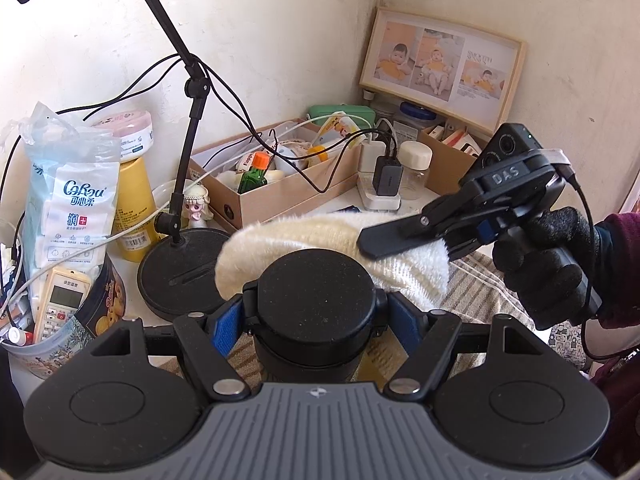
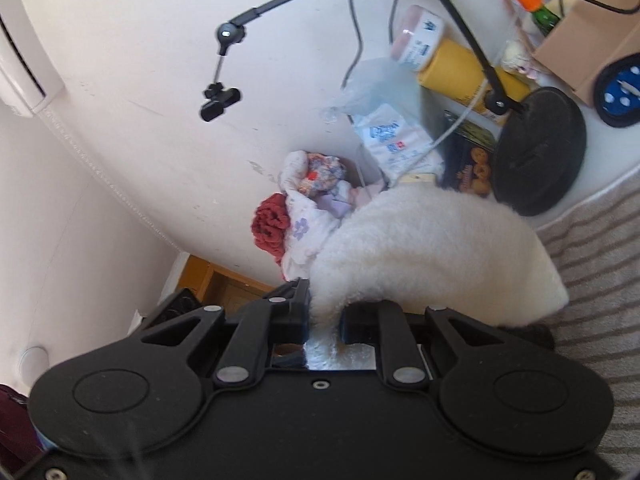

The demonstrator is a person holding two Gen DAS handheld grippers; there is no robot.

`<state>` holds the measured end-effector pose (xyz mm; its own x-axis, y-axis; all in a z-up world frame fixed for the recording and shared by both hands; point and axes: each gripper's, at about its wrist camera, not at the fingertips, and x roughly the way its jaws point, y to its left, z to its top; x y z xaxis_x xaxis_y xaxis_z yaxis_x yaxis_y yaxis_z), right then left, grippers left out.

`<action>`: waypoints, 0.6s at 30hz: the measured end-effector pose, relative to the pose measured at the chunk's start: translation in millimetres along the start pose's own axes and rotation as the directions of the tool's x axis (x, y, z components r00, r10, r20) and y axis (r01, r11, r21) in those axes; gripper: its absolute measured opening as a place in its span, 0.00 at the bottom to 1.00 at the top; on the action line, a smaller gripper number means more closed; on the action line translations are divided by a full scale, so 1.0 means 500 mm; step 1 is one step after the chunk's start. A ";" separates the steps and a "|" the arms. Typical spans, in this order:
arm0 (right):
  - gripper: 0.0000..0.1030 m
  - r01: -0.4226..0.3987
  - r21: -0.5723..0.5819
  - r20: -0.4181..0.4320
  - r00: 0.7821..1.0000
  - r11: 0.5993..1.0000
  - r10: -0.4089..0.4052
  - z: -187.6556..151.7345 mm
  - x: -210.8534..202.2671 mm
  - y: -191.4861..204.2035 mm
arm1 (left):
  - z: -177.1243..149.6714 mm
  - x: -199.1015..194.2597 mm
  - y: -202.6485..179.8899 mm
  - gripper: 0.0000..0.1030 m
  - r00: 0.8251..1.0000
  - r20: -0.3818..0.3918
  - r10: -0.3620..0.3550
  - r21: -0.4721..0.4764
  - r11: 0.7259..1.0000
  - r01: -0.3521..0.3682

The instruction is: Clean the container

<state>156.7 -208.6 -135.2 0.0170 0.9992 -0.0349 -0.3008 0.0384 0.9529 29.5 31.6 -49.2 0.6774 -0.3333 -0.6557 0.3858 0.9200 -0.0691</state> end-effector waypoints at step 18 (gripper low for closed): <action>0.12 0.320 0.077 -0.135 0.942 0.944 -0.308 -0.050 0.035 -0.118 | 0.016 0.004 0.020 0.73 0.994 -0.052 -0.094 0.108 0.989 0.099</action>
<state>150.6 -193.2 -199.5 -0.0200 0.9300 -0.3670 -0.2049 0.3555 0.9119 39.7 38.7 -45.3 0.6049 -0.4074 -0.6842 0.5162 0.8548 -0.0526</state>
